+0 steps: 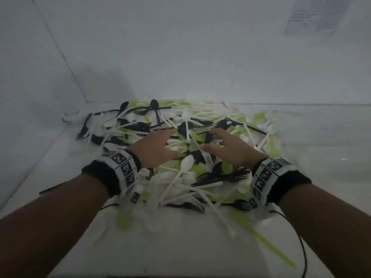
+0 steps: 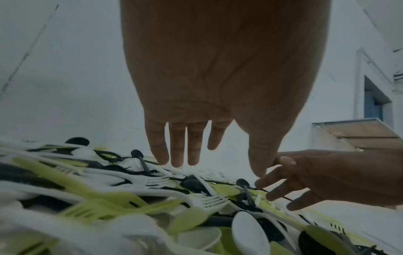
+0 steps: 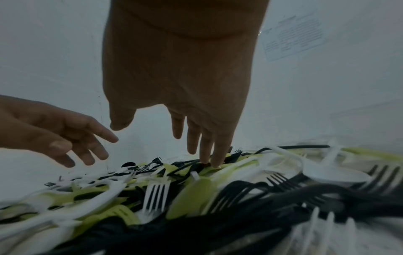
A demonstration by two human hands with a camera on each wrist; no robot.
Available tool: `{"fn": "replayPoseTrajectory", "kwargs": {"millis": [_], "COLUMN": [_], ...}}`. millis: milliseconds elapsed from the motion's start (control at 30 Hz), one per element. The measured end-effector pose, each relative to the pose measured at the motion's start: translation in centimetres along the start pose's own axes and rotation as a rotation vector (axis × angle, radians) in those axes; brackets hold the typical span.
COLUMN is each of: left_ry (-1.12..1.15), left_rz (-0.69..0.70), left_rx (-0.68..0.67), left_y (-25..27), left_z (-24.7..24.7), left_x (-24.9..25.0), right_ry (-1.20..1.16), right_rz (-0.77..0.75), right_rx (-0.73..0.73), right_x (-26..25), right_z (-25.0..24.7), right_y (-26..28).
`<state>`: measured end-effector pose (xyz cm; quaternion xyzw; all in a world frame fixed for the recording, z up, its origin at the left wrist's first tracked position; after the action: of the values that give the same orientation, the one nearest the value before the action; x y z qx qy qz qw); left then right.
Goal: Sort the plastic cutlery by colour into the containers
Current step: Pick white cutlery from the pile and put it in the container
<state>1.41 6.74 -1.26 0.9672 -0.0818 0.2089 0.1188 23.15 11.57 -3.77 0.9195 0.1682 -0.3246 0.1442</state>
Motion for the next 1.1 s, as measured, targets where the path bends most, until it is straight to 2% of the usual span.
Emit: {"fn": "replayPoseTrajectory", "kwargs": {"millis": [233, 500, 633, 733, 833, 967, 1100], "left_ry": [-0.118, -0.301, -0.301, -0.112, 0.143, 0.346, 0.484], "left_rz": [-0.044, -0.099, -0.089, -0.094, -0.102, -0.133, -0.172], "left_rx": [-0.051, -0.126, -0.099, 0.041, 0.163, 0.258, 0.281], "left_y": [-1.2, -1.6, -1.8, -1.5, -0.7, 0.3, 0.9], "left_z": [2.8, 4.7, 4.9, 3.7, 2.1, 0.3, -0.5], "left_x": [0.7, 0.8, 0.4, 0.2, -0.3, -1.9, -2.6], "right_ry": [0.023, 0.194, 0.220, 0.225, 0.206, 0.260, 0.316], "right_rz": [-0.033, -0.139, -0.168, -0.206, -0.182, -0.100, 0.020], "right_rx": [-0.123, -0.072, -0.047, 0.020, 0.015, 0.000, 0.008], "right_x": [1.4, 1.5, 1.0, -0.3, -1.4, -2.3, -2.6], "right_z": [0.8, 1.3, 1.4, 1.2, 1.9, 3.3, 4.2], "right_y": [-1.4, -3.6, -4.7, -5.6, -7.5, -10.3, -12.5]}}
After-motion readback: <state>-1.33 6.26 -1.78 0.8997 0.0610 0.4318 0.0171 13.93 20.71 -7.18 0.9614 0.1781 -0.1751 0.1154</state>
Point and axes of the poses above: each hand's wrist, its own y-axis away from the middle knuckle, its own z-axis out of the palm, x = y × z, the point moved 7 cm from there along -y, towards the middle knuckle, and after that the axes turned 1 degree about -x, right-handed, at the moved point
